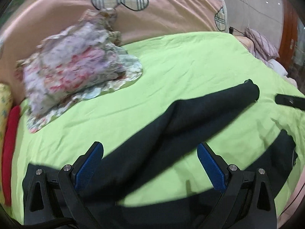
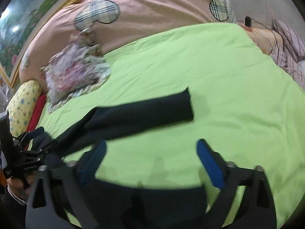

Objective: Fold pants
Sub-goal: 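Grasp the black pant leg hems with the left and right tools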

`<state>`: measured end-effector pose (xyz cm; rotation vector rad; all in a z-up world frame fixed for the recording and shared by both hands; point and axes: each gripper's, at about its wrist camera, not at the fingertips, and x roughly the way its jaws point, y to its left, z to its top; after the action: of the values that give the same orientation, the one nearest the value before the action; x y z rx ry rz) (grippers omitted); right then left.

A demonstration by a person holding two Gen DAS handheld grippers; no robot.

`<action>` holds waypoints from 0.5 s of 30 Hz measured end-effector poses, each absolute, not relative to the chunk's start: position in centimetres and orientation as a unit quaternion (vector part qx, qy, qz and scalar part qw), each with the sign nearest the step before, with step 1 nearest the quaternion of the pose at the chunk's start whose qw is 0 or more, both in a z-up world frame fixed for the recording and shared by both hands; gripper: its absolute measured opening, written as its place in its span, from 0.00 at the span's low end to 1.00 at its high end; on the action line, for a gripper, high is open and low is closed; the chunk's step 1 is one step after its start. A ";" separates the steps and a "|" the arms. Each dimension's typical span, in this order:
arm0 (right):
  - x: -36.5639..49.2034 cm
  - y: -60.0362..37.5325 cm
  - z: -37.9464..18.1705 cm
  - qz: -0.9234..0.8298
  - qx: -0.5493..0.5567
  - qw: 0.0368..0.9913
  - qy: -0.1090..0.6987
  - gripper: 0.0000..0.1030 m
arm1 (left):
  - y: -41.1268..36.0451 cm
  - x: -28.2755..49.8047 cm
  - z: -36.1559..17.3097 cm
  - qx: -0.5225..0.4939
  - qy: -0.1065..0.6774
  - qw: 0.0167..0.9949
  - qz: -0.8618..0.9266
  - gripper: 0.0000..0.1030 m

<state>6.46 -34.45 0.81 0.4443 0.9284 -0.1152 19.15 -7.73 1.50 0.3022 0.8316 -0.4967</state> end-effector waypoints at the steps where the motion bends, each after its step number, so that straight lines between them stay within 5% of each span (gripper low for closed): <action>1: 7.6 -35.5 0.4 -0.054 0.225 0.861 0.453 0.66 | -8.0 20.0 1.4 0.143 0.405 0.868 -0.248 0.96; 3: 9.4 -37.4 -0.5 -0.055 0.250 0.846 0.467 0.60 | -9.0 21.9 0.7 0.147 0.423 0.854 -0.266 0.96; 15: 16.7 -42.1 -4.7 -0.022 0.304 0.774 0.555 0.60 | -12.6 29.1 -3.6 0.143 0.516 0.767 -0.352 0.87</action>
<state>16.67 -42.12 -4.71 0.6586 1.2032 -0.0476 29.09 -12.57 -3.62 0.3114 1.1207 -0.7647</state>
